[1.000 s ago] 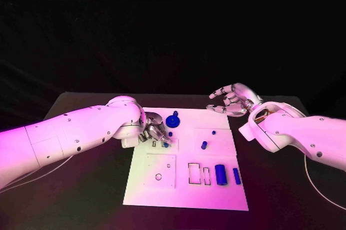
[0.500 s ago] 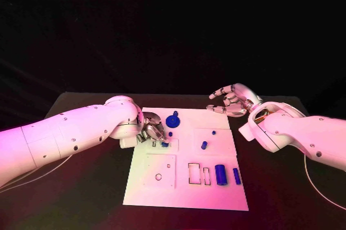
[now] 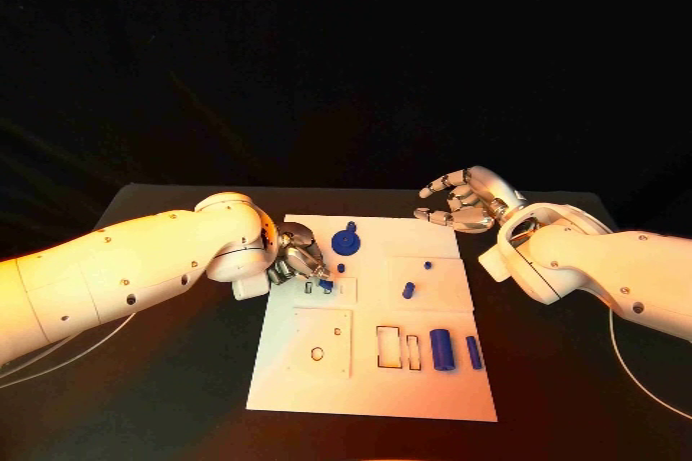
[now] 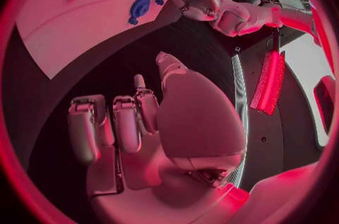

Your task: Assemble the parts on the task board

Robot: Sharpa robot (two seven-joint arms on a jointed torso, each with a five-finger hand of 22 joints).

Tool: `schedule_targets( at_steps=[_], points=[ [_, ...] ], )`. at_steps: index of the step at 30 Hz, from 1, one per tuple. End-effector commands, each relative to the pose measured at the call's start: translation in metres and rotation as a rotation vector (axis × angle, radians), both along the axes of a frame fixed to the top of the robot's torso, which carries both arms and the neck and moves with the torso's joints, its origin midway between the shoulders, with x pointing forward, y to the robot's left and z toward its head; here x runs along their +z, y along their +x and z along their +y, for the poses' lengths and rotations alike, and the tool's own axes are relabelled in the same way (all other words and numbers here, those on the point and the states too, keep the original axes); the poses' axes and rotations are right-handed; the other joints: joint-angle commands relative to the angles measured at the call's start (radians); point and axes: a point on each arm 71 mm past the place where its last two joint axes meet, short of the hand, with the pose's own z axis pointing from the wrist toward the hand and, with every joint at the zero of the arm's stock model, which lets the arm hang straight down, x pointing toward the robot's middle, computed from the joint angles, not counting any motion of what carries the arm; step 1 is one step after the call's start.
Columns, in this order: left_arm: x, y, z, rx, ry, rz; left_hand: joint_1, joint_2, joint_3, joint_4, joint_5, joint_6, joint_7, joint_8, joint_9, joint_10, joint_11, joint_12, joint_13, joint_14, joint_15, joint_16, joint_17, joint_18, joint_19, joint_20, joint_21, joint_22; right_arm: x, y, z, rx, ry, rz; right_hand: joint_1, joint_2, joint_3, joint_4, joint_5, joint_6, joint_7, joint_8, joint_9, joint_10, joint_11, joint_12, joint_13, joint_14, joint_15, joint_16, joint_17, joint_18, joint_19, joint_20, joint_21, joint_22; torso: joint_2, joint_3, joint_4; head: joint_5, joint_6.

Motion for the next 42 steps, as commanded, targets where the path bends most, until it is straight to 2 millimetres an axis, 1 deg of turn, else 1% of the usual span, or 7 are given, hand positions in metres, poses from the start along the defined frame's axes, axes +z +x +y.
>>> schedule_targets(
  at_steps=[1, 5, 10, 17, 35, 38, 42],
  points=[
    [0.004, 0.0, -0.003, 0.025, -0.028, -0.064, -0.013, -0.001, 0.192, -0.2, 0.012, 0.014, -0.004, 0.004, 0.003, 0.009, -0.001, 0.005, 0.004, 0.093, -0.005, 0.007, 0.223, -0.007, 0.01, 0.0, 0.007, 0.005, -0.001, 0.0, 0.001, 0.016, -0.01, 0.001, -0.01, 0.0, 0.005, 0.001, 0.005, 0.002, -0.002, 0.004, -0.002, -0.003, -0.001, -0.004, 0.078, 0.072, -0.004, -0.004, 0.13, -0.002, 0.077, 0.0, -0.004, 0.237, 0.001, 0.0002, 0.0009, 0.002, -0.002],
    [0.004, -0.001, -0.003, 0.017, 0.001, -0.118, -0.013, -0.004, 0.193, -0.205, 0.022, 0.018, -0.006, 0.003, 0.004, 0.014, -0.002, 0.008, 0.008, 0.093, -0.006, 0.007, 0.223, -0.008, 0.014, -0.001, 0.009, 0.011, -0.001, 0.0, 0.001, 0.016, -0.01, 0.001, -0.01, 0.0, 0.005, 0.001, 0.005, 0.002, -0.002, 0.004, -0.002, -0.003, -0.001, -0.004, 0.078, 0.072, -0.004, -0.004, 0.13, -0.002, 0.077, 0.0, -0.004, 0.237, 0.0, 0.0006, -0.0003, 0.005, -0.005],
    [0.002, -0.004, -0.003, 0.011, 0.036, -0.171, -0.016, -0.006, 0.197, -0.209, 0.039, 0.024, -0.007, 0.003, 0.006, 0.02, -0.004, 0.011, 0.014, 0.093, -0.008, 0.006, 0.221, -0.009, 0.019, -0.002, 0.012, 0.017, 0.0, -0.001, 0.001, 0.024, -0.029, -0.017, -0.005, -0.003, 0.009, -0.004, 0.009, 0.002, -0.002, 0.006, -0.003, -0.003, -0.002, -0.004, 0.078, 0.072, -0.004, -0.003, 0.131, -0.002, 0.077, -0.001, -0.004, 0.237, -0.001, 0.0001, -0.0003, 0.002, -0.007],
    [-0.003, -0.006, -0.005, -0.001, 0.073, -0.206, -0.016, -0.008, 0.199, -0.212, 0.049, 0.028, -0.008, 0.002, 0.007, 0.025, -0.005, 0.014, 0.019, 0.093, -0.009, 0.006, 0.221, -0.01, 0.021, -0.004, 0.013, 0.02, 0.0, -0.001, 0.001, 0.027, -0.036, -0.027, -0.005, -0.003, 0.009, -0.004, 0.009, 0.002, -0.002, 0.006, -0.003, -0.003, -0.002, -0.004, 0.078, 0.072, -0.004, -0.003, 0.131, -0.002, 0.077, -0.001, -0.004, 0.237, 0.0, 0.0005, -0.0015, 0.007, -0.007],
    [-0.008, -0.009, -0.011, -0.038, 0.103, -0.201, -0.035, -0.017, 0.199, -0.219, 0.11, 0.046, -0.014, -0.002, 0.012, 0.044, -0.01, 0.021, 0.036, 0.094, -0.014, 0.008, 0.224, -0.011, 0.026, -0.008, 0.016, 0.026, 0.0, -0.001, 0.002, 0.025, -0.037, -0.028, -0.003, -0.004, 0.011, -0.004, 0.008, 0.002, -0.003, 0.007, -0.003, -0.003, -0.002, -0.004, 0.078, 0.072, -0.005, -0.004, 0.13, -0.002, 0.077, -0.001, -0.004, 0.237, 0.001, 0.0002, -0.0029, 0.01, -0.009],
    [-0.008, -0.01, -0.012, -0.044, 0.109, -0.196, -0.038, -0.018, 0.199, -0.22, 0.118, 0.048, -0.015, -0.002, 0.013, 0.046, -0.011, 0.022, 0.039, 0.094, -0.015, 0.007, 0.223, -0.011, 0.027, -0.008, 0.016, 0.027, 0.0, -0.001, 0.002, 0.023, -0.04, -0.031, -0.003, -0.004, 0.012, -0.004, 0.008, 0.003, -0.003, 0.008, -0.003, -0.003, -0.002, -0.003, 0.078, 0.072, -0.005, -0.004, 0.13, -0.002, 0.076, -0.001, -0.005, 0.236, 0.001, 0.0005, -0.0034, 0.007, -0.007],
    [-0.009, -0.01, -0.013, -0.052, 0.119, -0.197, -0.04, -0.018, 0.199, -0.22, 0.124, 0.049, -0.015, -0.002, 0.014, 0.048, -0.011, 0.024, 0.042, 0.094, -0.015, 0.007, 0.223, -0.012, 0.028, -0.009, 0.017, 0.028, 0.0, -0.001, 0.003, 0.02, -0.042, -0.033, -0.003, -0.004, 0.012, -0.004, 0.008, 0.003, -0.003, 0.008, -0.003, -0.003, -0.002, -0.003, 0.078, 0.072, -0.005, -0.004, 0.13, -0.002, 0.076, -0.001, -0.005, 0.236, 0.001, -0.0001, -0.0014, 0.007, -0.008]
  ],
)
